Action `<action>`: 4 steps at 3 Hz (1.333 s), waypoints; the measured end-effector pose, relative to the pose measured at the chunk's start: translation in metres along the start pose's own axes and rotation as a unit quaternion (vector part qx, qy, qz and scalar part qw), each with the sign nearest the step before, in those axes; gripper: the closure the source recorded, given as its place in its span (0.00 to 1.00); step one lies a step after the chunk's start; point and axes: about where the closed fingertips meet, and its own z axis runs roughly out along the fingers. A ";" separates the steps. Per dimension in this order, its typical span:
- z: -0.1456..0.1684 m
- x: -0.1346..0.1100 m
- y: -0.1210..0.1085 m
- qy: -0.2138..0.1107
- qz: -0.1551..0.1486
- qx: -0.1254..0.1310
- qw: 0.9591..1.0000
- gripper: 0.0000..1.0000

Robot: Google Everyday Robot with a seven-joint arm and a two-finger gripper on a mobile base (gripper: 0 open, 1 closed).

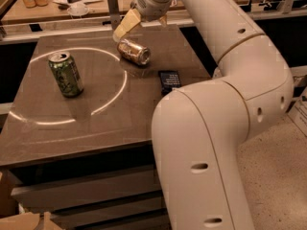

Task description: Place orange can upright

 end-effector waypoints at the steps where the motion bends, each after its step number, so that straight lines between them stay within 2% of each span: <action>1: 0.034 -0.002 0.007 0.029 -0.003 -0.012 1.000 0.00; 2: 0.068 -0.006 0.015 0.067 -0.052 -0.005 0.996 0.02; 3: 0.075 -0.010 0.016 0.078 -0.092 0.005 0.993 0.25; 4: 0.078 -0.006 0.023 0.096 -0.123 -0.002 0.988 0.47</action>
Offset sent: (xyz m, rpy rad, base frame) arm 0.0620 0.0442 -0.0485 -0.2048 0.1163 0.1791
